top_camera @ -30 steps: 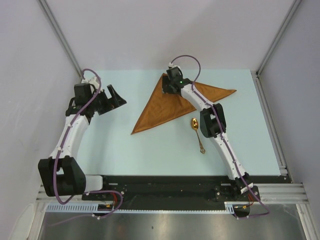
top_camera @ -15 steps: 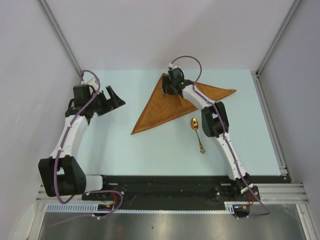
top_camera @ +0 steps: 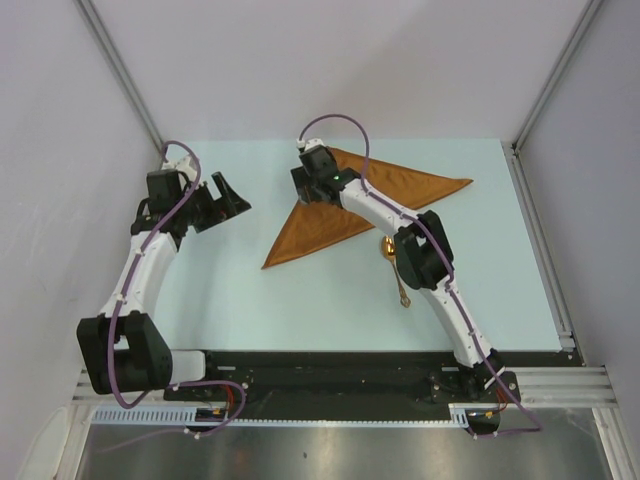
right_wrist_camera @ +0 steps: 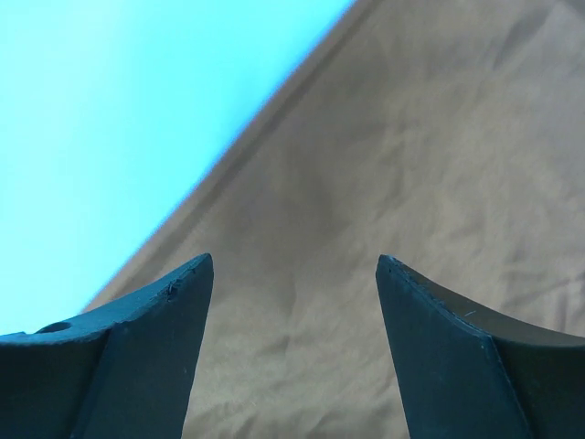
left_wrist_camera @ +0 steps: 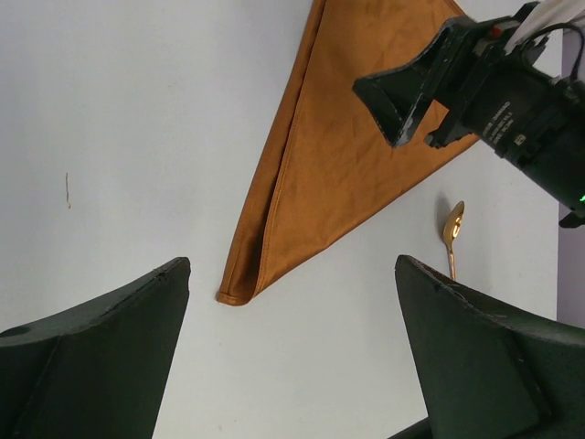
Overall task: Fold the napkin, place the utensils inside, and roll it up
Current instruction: Smooth out the napkin at the center of the board.
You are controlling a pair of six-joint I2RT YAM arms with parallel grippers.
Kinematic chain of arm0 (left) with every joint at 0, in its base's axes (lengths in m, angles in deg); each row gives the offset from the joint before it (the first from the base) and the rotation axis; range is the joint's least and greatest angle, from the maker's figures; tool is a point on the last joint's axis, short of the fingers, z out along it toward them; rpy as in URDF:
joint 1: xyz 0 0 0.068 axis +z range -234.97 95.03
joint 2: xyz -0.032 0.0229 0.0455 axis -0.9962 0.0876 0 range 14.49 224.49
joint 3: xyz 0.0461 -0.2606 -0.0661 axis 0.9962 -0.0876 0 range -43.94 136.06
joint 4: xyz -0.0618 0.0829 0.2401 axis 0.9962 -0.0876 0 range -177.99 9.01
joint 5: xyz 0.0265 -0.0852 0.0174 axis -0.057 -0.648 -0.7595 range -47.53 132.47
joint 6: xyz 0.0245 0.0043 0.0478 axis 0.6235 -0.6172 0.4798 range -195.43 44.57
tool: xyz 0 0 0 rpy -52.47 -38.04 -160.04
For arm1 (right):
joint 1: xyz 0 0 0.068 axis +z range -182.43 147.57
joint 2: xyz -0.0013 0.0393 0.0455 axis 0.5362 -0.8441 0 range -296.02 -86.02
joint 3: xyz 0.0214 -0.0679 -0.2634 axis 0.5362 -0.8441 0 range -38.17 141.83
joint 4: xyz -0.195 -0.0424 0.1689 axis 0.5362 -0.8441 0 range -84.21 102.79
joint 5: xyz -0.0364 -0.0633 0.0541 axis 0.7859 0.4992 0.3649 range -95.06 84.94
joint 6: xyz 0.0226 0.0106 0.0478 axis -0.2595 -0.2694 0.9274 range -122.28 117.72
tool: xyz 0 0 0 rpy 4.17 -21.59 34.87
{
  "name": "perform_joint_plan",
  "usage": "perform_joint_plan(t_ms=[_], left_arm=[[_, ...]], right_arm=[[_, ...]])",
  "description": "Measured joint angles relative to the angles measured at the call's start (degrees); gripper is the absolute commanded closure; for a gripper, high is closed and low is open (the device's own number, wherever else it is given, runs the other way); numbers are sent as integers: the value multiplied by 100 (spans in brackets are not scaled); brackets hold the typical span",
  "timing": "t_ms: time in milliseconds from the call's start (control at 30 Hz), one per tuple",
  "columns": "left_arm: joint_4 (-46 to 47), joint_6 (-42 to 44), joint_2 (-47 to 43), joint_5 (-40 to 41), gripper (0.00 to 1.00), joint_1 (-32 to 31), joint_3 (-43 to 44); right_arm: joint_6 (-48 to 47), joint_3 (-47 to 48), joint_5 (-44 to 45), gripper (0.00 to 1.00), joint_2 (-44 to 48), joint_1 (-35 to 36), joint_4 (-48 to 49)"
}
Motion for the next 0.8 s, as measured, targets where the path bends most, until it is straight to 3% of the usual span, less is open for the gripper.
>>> perform_joint_plan(t_ms=[433,800], left_arm=[[61,0,-48,-4,1,2,-2],[66,0,-52,-26,1,46,-2]], right_arm=[[105,-267,162,22,-81,-162,-498],[365,426,-170,23,-671,-304,-778]])
